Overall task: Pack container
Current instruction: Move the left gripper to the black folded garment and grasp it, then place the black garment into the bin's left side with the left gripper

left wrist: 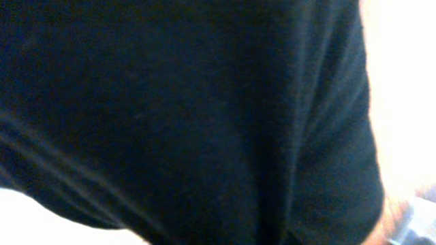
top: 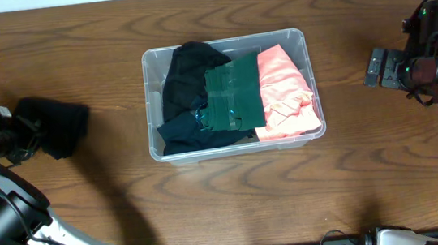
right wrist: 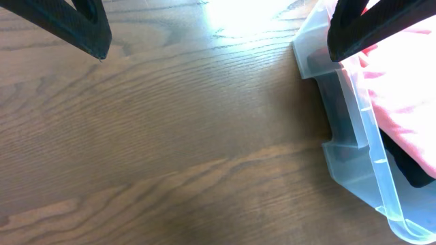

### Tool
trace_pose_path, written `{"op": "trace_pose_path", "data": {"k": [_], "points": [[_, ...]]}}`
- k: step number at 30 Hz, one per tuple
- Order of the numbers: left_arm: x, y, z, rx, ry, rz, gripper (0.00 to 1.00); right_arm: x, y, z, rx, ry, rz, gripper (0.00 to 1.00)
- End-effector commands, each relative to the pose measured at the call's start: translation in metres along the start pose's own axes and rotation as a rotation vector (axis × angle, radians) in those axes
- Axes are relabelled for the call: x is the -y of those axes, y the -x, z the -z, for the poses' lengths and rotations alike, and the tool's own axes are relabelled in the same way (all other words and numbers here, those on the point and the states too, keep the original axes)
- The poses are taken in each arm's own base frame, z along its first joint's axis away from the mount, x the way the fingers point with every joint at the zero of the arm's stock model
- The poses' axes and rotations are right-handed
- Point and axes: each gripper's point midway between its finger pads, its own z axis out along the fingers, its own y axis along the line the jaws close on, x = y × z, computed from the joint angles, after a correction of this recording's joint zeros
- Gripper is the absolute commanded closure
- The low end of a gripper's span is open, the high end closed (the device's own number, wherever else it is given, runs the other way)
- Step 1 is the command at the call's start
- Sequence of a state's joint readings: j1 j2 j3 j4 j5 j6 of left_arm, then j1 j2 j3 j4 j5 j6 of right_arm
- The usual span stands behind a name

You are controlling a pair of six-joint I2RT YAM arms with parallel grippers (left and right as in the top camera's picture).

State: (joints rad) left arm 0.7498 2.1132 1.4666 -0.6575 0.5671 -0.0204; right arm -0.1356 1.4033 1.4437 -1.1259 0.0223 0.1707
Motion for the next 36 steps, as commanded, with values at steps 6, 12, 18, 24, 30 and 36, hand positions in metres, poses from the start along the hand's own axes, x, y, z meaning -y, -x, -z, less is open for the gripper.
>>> {"op": "trace_pose_path", "data": {"k": [6, 12, 18, 24, 30, 36], "points": [[0.076, 0.001, 0.062, 0.087, -0.203, -0.11, 0.94, 0.002, 0.0, -0.003, -0.007, -0.01, 0.001, 0.01], [0.159, -0.026, 0.116, 0.153, -0.268, -0.287, 0.94, 0.002, 0.0, -0.003, -0.005, -0.009, 0.001, 0.01], [0.259, -0.097, 0.14, 0.137, -0.365, -0.598, 0.94, 0.002, -0.001, -0.003, -0.007, -0.009, 0.001, 0.01], [0.304, -0.197, 0.119, -0.079, -0.423, -0.899, 0.94, 0.002, -0.001, -0.003, -0.007, -0.009, 0.001, 0.01], [0.292, -0.233, 0.1, -0.208, -0.351, -1.056, 0.94, 0.002, -0.001, -0.003, -0.009, -0.009, 0.001, 0.01], [0.284, -0.235, 0.085, -0.249, -0.349, -1.149, 0.94, 0.002, -0.001, -0.003, -0.009, -0.009, 0.001, 0.01]]}}
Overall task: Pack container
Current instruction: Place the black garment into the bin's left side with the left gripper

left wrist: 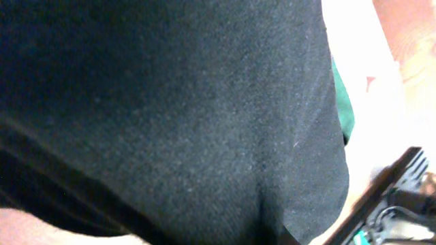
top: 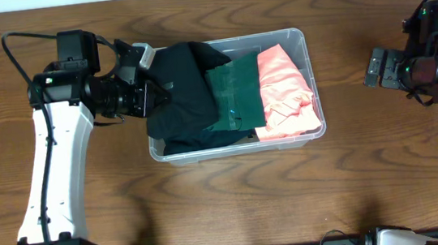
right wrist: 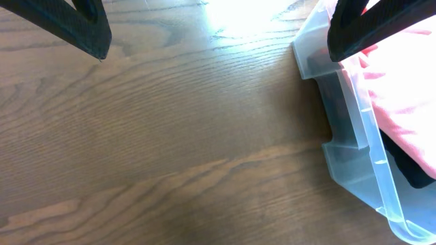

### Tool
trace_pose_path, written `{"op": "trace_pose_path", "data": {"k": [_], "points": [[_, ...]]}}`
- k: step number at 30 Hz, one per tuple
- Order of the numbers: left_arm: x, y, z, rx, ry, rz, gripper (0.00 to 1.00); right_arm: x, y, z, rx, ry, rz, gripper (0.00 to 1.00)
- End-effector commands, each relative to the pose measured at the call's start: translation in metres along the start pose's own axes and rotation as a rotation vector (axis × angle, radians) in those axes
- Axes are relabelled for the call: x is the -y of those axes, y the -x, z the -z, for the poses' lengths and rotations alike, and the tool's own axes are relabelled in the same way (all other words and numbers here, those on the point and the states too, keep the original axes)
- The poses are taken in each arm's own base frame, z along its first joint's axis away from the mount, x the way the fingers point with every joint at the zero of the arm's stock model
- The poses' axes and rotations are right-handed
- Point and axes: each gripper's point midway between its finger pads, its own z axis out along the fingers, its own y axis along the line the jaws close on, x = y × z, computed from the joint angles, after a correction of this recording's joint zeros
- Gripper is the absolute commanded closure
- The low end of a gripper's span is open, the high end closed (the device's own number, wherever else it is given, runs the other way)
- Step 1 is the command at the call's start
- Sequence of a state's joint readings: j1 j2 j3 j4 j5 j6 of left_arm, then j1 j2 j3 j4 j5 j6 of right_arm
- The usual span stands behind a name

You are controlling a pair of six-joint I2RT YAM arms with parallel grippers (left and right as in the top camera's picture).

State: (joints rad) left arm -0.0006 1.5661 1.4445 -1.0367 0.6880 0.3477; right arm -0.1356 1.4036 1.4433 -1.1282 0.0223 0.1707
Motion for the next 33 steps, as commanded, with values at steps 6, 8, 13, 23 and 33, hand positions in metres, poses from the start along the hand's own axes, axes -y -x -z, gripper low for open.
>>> {"op": "trace_pose_path", "data": {"k": [6, 8, 13, 23, 33], "points": [[-0.03, -0.009, -0.037, -0.104, -0.02, -0.052, 0.94, 0.002, -0.001, -0.002, -0.007, -0.009, 0.001, 0.01], [-0.037, -0.014, -0.048, -0.136, -0.031, -0.028, 0.94, 0.002, -0.001, -0.002, -0.008, -0.009, 0.001, 0.01], [-0.041, -0.02, -0.058, -0.172, -0.044, 0.016, 0.89, 0.002, -0.001, -0.002, -0.009, -0.009, 0.001, 0.01], [-0.001, 0.038, 0.007, 0.007, 0.021, -0.088, 0.02, 0.002, -0.001, -0.002, -0.008, -0.009, 0.001, 0.01], [0.008, 0.055, 0.004, 0.065, 0.054, -0.148, 0.02, 0.002, 0.0, -0.002, -0.007, -0.009, 0.002, 0.01]]}}
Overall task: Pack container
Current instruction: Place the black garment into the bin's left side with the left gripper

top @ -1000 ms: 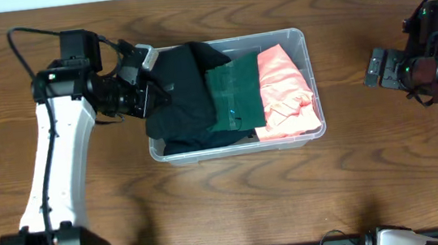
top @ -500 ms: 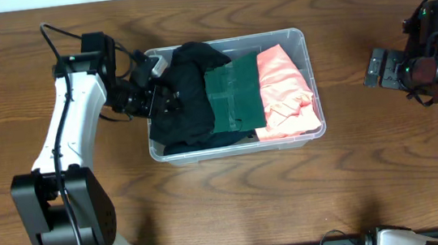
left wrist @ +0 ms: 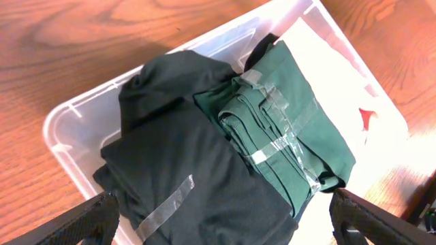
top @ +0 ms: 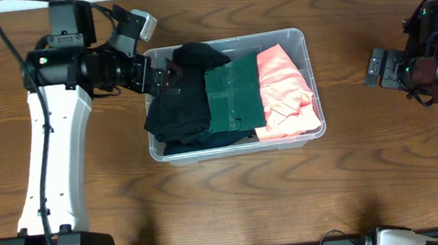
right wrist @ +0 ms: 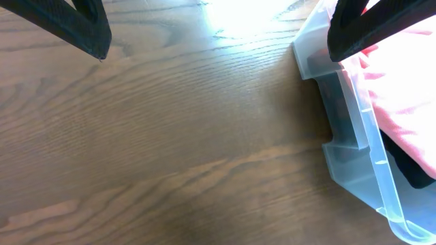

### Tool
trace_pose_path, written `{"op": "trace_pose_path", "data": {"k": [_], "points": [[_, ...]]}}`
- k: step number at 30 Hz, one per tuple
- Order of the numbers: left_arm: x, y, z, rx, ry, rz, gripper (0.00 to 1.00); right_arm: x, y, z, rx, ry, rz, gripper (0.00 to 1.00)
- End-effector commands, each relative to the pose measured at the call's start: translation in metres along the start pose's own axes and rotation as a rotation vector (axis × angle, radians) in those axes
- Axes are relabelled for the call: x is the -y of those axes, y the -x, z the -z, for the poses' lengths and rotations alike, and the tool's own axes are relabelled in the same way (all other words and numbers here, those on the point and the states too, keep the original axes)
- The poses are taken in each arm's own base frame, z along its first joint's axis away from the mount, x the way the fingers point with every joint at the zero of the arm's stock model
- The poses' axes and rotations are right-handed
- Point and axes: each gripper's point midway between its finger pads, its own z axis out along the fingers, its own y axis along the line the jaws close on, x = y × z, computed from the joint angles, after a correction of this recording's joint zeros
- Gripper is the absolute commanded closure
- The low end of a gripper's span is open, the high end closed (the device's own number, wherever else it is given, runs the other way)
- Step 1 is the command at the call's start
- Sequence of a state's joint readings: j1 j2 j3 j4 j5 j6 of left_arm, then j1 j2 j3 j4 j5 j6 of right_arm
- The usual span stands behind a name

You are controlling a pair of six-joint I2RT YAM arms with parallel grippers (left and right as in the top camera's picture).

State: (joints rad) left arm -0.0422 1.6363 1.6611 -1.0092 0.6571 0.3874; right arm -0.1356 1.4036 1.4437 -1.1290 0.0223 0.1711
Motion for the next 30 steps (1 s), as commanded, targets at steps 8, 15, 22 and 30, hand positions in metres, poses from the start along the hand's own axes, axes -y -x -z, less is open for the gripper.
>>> {"op": "trace_pose_path", "data": {"k": [8, 15, 22, 30], "points": [[-0.002, -0.062, -0.037, -0.275, 0.021, 0.122, 0.79, 0.002, -0.001, -0.003, -0.007, -0.009, 0.002, 0.01], [-0.026, -0.115, -0.058, -0.424, 0.119, 0.22, 0.81, 0.002, -0.001, -0.004, -0.006, -0.008, 0.002, 0.01], [-0.032, -0.139, -0.081, -0.432, 0.12, 0.266, 0.81, 0.001, -0.001, -0.004, -0.009, -0.004, 0.003, 0.01], [-0.026, -0.121, -0.076, -0.397, 0.123, 0.231, 0.79, 0.001, -0.001, -0.004, -0.01, -0.002, 0.003, 0.01]]}}
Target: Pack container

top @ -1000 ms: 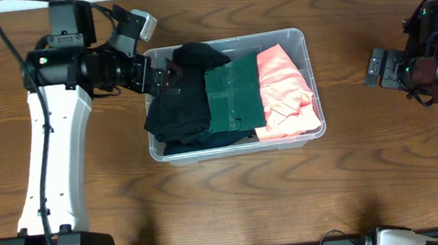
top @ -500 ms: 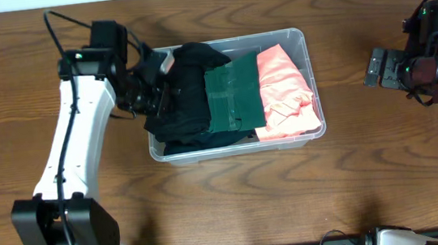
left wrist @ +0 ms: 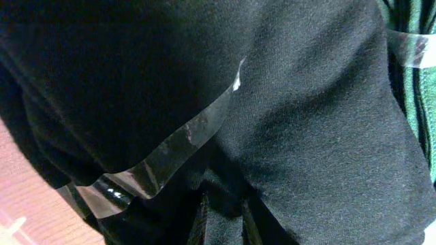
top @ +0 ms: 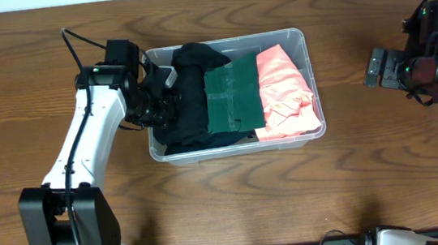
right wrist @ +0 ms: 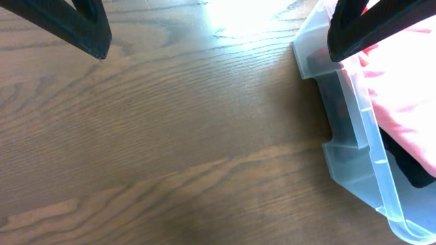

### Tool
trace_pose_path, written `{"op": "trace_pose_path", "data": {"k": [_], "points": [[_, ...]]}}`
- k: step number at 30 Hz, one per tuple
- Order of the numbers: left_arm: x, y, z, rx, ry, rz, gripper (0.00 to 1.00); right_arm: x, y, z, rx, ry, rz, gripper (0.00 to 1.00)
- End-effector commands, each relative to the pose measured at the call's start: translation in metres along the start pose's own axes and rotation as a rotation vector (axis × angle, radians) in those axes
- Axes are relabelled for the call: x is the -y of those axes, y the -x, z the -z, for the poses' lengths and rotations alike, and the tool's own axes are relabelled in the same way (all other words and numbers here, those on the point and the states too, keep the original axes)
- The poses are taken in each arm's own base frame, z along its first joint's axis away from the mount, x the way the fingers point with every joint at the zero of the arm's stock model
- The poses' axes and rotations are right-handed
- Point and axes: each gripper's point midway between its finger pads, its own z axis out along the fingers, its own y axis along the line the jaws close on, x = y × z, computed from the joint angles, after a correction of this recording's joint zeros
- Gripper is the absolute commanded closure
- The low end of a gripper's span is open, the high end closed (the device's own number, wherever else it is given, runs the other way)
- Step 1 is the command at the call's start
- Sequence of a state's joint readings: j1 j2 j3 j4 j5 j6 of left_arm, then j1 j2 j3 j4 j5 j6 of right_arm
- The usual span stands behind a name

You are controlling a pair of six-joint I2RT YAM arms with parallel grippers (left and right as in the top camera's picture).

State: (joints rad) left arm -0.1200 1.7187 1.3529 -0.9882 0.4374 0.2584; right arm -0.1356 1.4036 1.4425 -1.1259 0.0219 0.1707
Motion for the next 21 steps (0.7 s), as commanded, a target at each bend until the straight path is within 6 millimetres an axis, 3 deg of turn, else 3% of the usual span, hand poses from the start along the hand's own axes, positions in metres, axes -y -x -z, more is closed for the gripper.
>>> {"op": "trace_pose_path", "data": {"k": [1, 4, 7, 10, 12, 14, 15, 21], "points": [[0.0, 0.009, 0.011, 0.021, 0.031, -0.006, 0.73, 0.001, -0.002, -0.003, -0.012, -0.003, 0.003, 0.01], [0.005, 0.021, 0.033, 0.09, 0.052, -0.033, 0.41, 0.001, -0.002, -0.003, -0.011, -0.001, 0.002, 0.01], [0.001, 0.027, 0.059, 0.165, 0.116, -0.031, 0.19, -0.006, -0.002, -0.003, -0.011, 0.022, 0.013, 0.01], [-0.009, 0.03, 0.088, 0.253, 0.191, 0.032, 0.12, -0.017, 0.0, -0.003, 0.004, 0.039, 0.061, 0.01], [-0.02, 0.029, 0.107, 0.308, 0.245, 0.07, 0.11, -0.031, 0.005, -0.002, 0.033, 0.062, 0.116, 0.01], [-0.033, 0.027, 0.125, 0.356, 0.303, 0.115, 0.02, -0.048, 0.012, 0.0, 0.077, 0.09, 0.171, 0.01], [-0.041, 0.026, 0.133, 0.376, 0.329, 0.142, 0.02, -0.057, 0.017, 0.0, 0.101, 0.105, 0.195, 0.01], [-0.089, 0.02, 0.154, 0.449, 0.415, 0.332, 0.02, -0.107, 0.042, -0.008, 0.222, 0.182, 0.302, 0.01]]}}
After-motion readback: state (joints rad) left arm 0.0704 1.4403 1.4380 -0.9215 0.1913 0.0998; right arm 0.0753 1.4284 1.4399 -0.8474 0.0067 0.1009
